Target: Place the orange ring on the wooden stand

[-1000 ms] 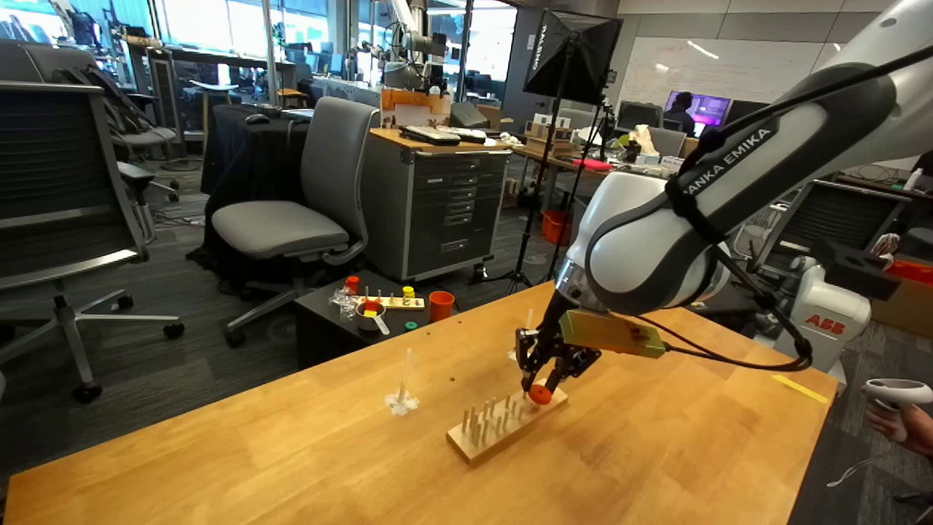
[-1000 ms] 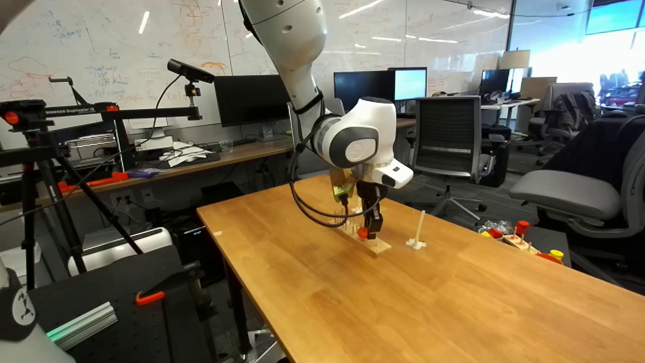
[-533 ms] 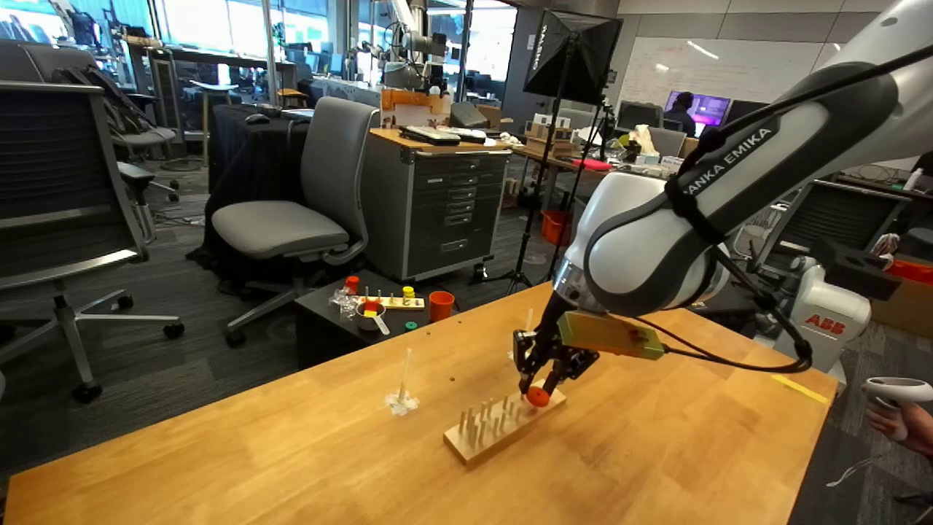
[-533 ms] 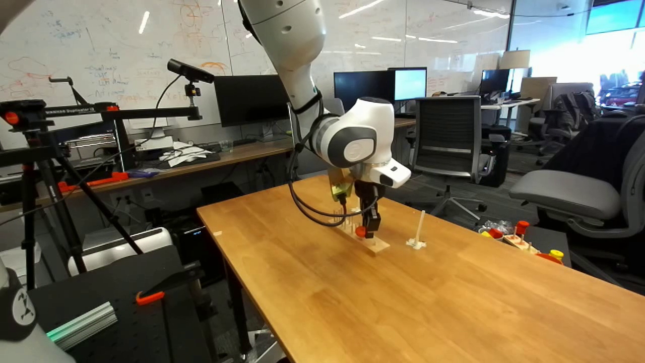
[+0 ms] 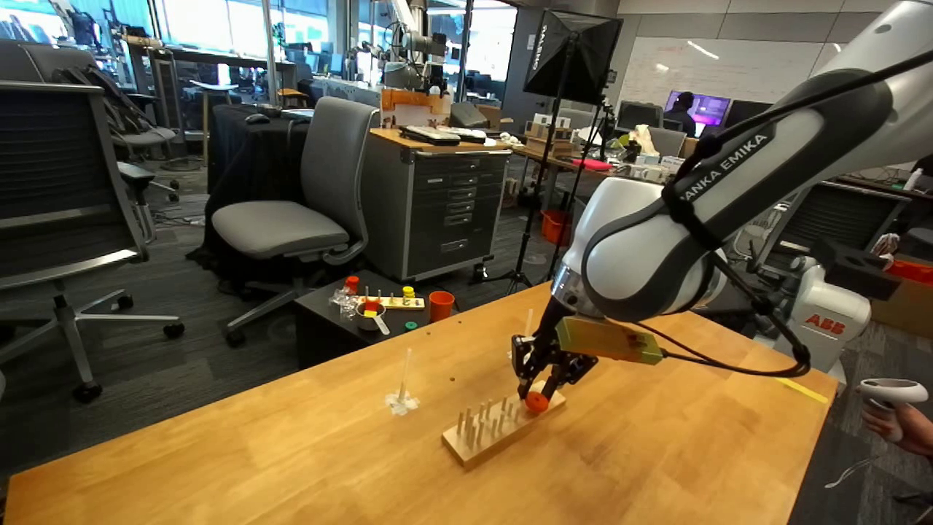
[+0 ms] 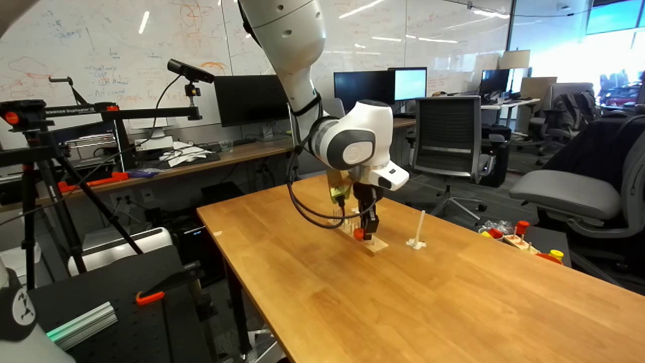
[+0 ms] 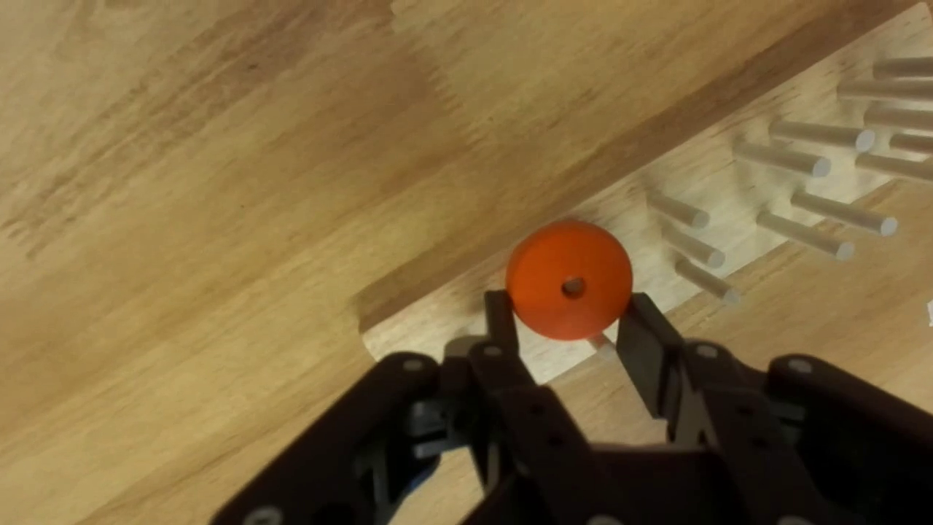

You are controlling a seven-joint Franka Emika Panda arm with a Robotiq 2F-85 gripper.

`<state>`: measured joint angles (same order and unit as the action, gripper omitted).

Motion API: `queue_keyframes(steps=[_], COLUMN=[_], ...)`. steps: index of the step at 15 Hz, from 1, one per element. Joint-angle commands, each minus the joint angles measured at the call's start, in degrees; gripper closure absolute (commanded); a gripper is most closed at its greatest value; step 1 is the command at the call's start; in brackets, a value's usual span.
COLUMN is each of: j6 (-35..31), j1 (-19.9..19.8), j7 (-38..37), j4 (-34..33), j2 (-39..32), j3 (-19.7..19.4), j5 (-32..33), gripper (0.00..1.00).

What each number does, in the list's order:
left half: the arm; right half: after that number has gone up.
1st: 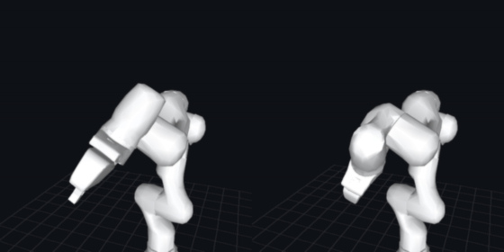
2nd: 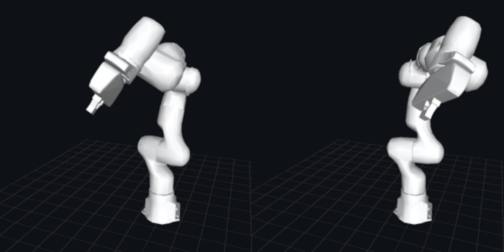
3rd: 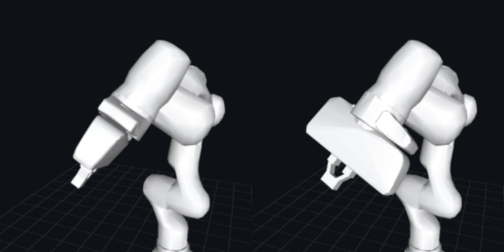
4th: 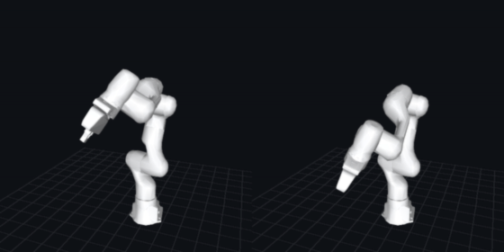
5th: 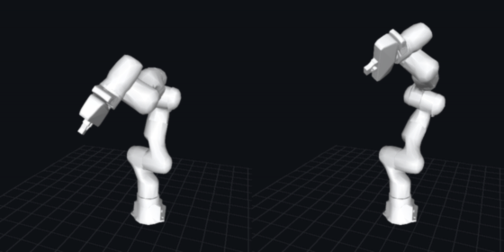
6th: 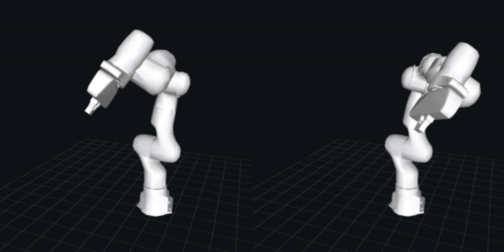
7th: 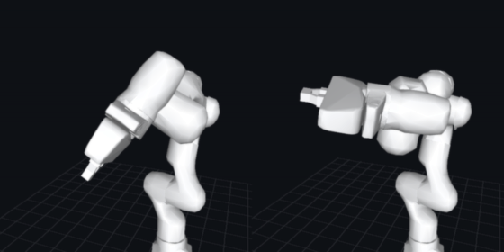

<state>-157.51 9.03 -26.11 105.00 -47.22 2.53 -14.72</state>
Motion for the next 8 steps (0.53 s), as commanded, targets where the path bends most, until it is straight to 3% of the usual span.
queue_keyframes(steps=[1, 2, 4, 7, 8], j6=[2.02, 2.37, 2.89, 3.29, 3.49], j1=[-0.31, -0.35, -0.30, -0.12, -0.28], j7=[0.46, 0.40, 0.38, 0.29, 0.34], j4=[-2.48, -2.69, -2.96, -2.78, -2.46], j2=[-1.15, -1.24, -1.34, -0.89, -0.29], j3=[0.32, 0.37, 0.32, 0.19, 0.38], j5=[-1.06, -1.13, -1.05, -0.94, -1.12], gripper=[0.84, 0.34, 0.29, 0.04, 0.00])
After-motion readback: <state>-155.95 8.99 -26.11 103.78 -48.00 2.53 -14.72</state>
